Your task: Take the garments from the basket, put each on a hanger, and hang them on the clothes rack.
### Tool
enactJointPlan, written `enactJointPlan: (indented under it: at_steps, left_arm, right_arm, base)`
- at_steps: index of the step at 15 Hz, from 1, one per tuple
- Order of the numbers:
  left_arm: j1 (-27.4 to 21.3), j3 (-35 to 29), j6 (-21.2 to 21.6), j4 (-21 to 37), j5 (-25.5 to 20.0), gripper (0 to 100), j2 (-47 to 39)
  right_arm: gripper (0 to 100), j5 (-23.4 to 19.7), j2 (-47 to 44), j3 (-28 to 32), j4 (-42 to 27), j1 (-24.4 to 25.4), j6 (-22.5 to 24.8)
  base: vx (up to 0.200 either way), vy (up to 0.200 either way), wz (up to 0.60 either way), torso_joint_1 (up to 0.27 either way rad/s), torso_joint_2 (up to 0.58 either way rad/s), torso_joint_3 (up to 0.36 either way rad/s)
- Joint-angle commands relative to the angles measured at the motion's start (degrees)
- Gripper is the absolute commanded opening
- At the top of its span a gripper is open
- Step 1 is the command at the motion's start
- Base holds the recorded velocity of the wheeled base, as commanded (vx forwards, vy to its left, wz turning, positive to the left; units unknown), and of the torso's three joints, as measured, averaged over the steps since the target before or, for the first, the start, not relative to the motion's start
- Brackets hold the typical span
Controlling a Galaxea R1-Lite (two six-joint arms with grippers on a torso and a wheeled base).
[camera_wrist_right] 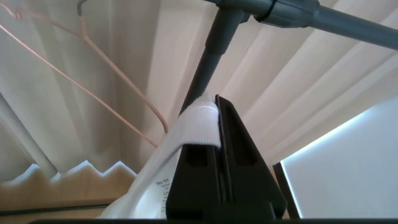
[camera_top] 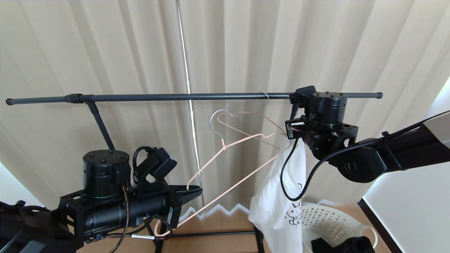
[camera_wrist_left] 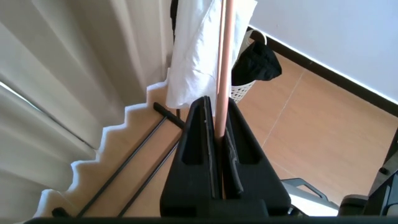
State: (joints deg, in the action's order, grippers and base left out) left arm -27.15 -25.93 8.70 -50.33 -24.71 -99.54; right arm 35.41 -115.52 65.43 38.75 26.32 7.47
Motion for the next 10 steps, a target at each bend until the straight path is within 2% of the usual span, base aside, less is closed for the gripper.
enactJointPlan:
  at_steps: [1,5,8,10]
  left_arm:
    - [-0.19,-0.09,0.0,-0.03,0.01,0,-0.48]
    - [-0.45,-1.4,-1.58,-0.47,2.12,0,-1.27]
    - [-1.42,-1.67,-2.55,-2.93,5.64,0,-2.77]
    - [-1.42,-1.23,-2.55,-4.6,5.64,0,-3.21]
  right_arm:
    - [0,0.01,-0.06,-0.12,0.01,0.49,0.0]
    - [0,0.89,0.29,-0.92,0.01,1.89,-0.35]
    - [0,1.85,0.47,-1.44,0.09,3.12,-0.44]
    - [0,2.12,0.47,-1.53,0.18,4.09,-0.53]
  base:
    - [0.0,0.0,0.0,0.0,0.0,0.0]
    - [0.0,0.0,0.0,0.0,0.0,0.0]
    - [0.0,0.0,0.0,0.0,0.0,0.0]
    - [0.0,0.0,0.0,0.0,0.0,0.0]
